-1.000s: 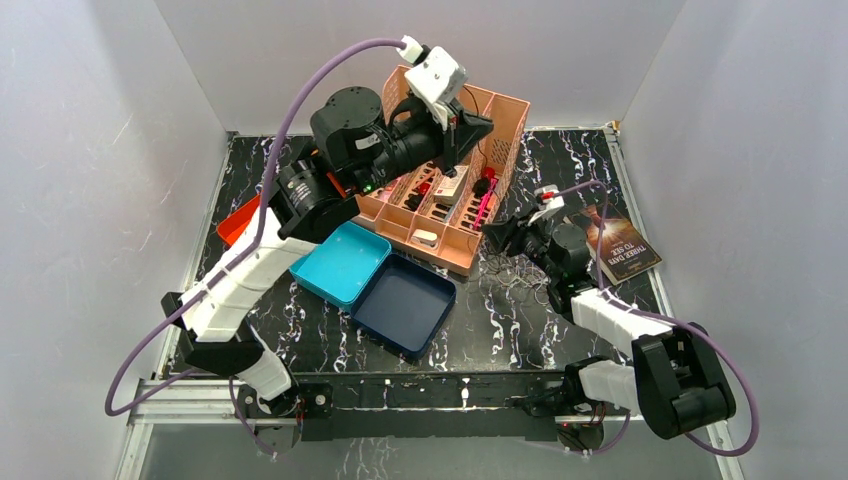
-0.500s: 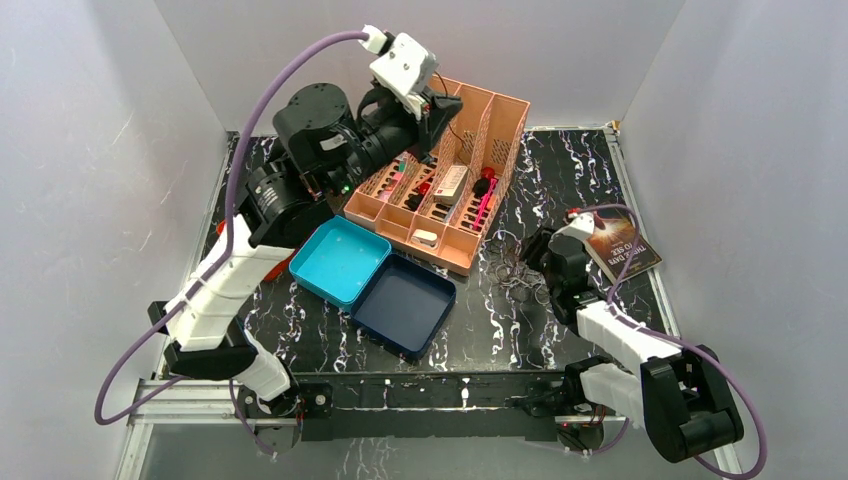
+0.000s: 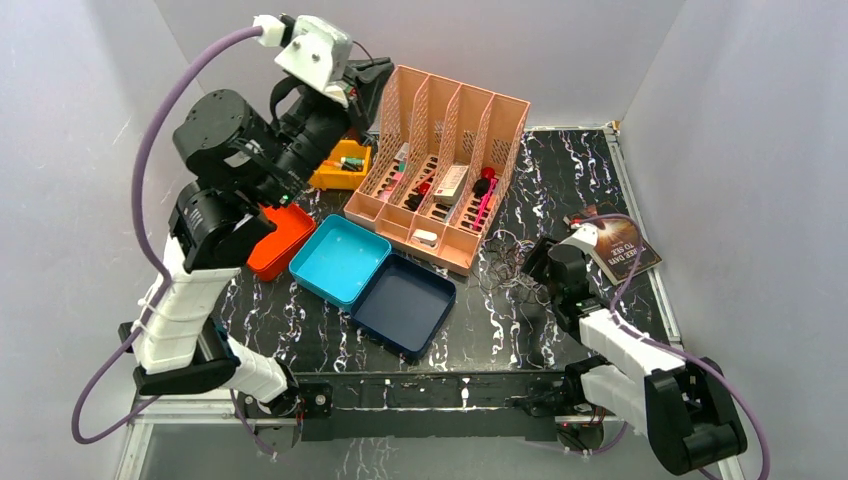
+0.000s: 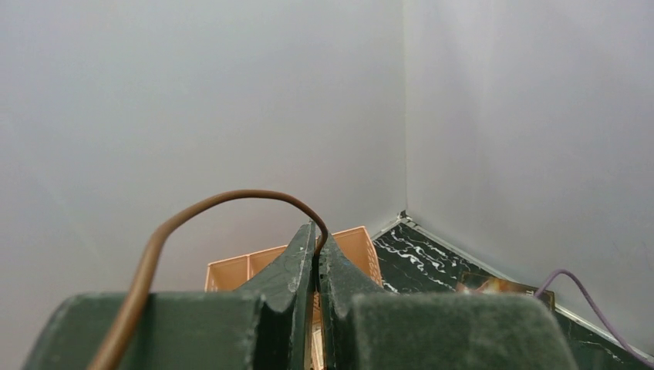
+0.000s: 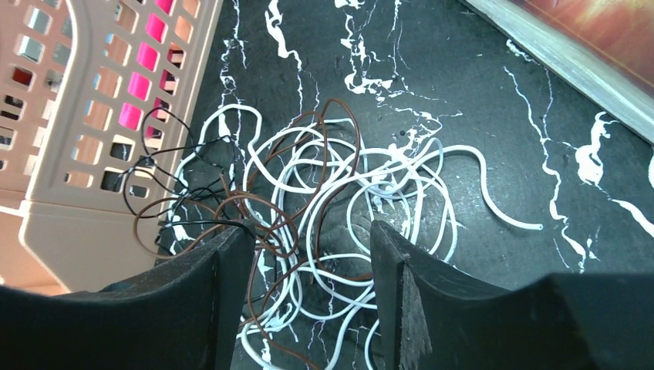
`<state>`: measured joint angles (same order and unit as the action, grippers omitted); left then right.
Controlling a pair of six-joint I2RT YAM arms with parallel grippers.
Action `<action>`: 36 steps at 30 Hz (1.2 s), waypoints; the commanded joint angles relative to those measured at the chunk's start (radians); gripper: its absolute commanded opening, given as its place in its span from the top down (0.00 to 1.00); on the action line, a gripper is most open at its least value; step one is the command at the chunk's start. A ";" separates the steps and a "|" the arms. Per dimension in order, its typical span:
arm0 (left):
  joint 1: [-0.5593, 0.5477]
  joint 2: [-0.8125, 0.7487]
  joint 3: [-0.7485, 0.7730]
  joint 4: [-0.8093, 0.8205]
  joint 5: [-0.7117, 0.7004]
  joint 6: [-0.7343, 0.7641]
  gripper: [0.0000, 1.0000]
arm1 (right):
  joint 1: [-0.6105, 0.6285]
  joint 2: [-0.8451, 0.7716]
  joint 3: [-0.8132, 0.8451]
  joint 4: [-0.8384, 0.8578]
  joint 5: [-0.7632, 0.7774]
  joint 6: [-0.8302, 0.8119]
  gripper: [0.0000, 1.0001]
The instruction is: Untangle the cables
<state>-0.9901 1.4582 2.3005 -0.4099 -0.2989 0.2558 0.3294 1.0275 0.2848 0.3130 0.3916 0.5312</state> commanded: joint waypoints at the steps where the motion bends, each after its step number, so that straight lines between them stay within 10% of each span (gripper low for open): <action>1: 0.003 -0.049 -0.051 0.020 -0.064 0.025 1.00 | -0.001 -0.108 0.046 -0.069 -0.002 -0.018 0.34; 19: 0.003 -0.165 -0.374 -0.036 -0.200 -0.063 1.00 | -0.002 -0.522 0.299 -0.435 -0.138 -0.134 0.23; 36: 0.003 -0.164 -0.506 -0.152 -0.341 -0.148 1.00 | -0.002 -0.519 0.232 -0.316 -0.430 -0.159 0.21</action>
<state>-0.9901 1.2980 1.8030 -0.5095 -0.5686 0.1272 0.3294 0.5053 0.5087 -0.0750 -0.0036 0.3740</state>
